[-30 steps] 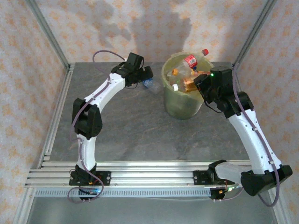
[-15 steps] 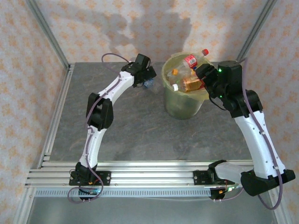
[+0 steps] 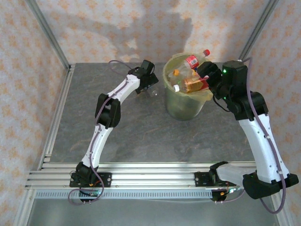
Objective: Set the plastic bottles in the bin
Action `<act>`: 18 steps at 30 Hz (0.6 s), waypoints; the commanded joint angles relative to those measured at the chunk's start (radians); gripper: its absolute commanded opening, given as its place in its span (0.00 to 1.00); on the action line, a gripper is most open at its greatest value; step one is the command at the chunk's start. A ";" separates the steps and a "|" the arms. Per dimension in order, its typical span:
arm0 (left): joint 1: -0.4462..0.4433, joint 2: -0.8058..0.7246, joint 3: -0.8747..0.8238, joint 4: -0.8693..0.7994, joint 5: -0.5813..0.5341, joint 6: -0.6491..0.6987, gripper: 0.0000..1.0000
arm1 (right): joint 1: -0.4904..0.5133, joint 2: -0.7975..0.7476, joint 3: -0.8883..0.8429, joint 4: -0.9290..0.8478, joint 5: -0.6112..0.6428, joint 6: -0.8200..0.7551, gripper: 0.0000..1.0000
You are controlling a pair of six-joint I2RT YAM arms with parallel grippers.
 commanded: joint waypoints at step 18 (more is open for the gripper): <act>-0.016 -0.053 0.114 -0.062 -0.116 0.226 0.47 | -0.005 -0.045 0.016 0.003 0.073 -0.034 0.97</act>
